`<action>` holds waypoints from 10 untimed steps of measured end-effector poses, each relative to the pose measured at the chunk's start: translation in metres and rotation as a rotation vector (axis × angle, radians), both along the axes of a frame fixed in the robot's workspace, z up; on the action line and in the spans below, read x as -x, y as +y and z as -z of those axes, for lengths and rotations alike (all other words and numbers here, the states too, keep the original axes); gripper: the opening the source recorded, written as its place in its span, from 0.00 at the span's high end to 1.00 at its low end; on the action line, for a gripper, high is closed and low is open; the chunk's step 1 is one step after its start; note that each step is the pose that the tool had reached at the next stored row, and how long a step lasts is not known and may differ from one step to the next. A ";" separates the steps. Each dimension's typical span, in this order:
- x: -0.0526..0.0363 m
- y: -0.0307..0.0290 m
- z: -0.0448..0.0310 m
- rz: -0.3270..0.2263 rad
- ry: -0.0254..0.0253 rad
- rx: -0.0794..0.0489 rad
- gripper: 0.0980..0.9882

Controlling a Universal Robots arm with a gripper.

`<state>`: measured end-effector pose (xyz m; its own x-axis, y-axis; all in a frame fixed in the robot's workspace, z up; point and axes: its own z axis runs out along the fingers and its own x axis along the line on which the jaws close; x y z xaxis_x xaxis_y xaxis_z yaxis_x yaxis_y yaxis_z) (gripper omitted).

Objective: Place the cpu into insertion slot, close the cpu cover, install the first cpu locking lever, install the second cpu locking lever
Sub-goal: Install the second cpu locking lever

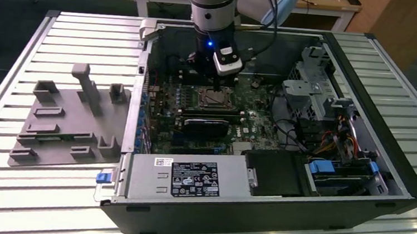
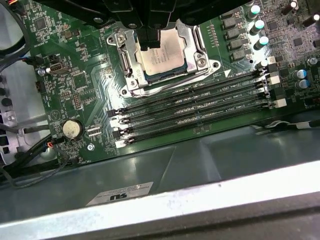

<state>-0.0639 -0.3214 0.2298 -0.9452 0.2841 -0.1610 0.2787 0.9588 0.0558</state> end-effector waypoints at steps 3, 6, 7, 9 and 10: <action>0.0000 -0.0001 -0.0001 0.000 0.0002 0.000 1.00; 0.0000 -0.0015 0.0000 0.000 0.0000 0.000 1.00; 0.0000 -0.0023 0.0000 0.000 0.0000 0.000 1.00; 0.0000 -0.0043 0.0000 0.000 0.0000 0.000 1.00; 0.0000 -0.0053 0.0000 0.000 0.0000 0.000 1.00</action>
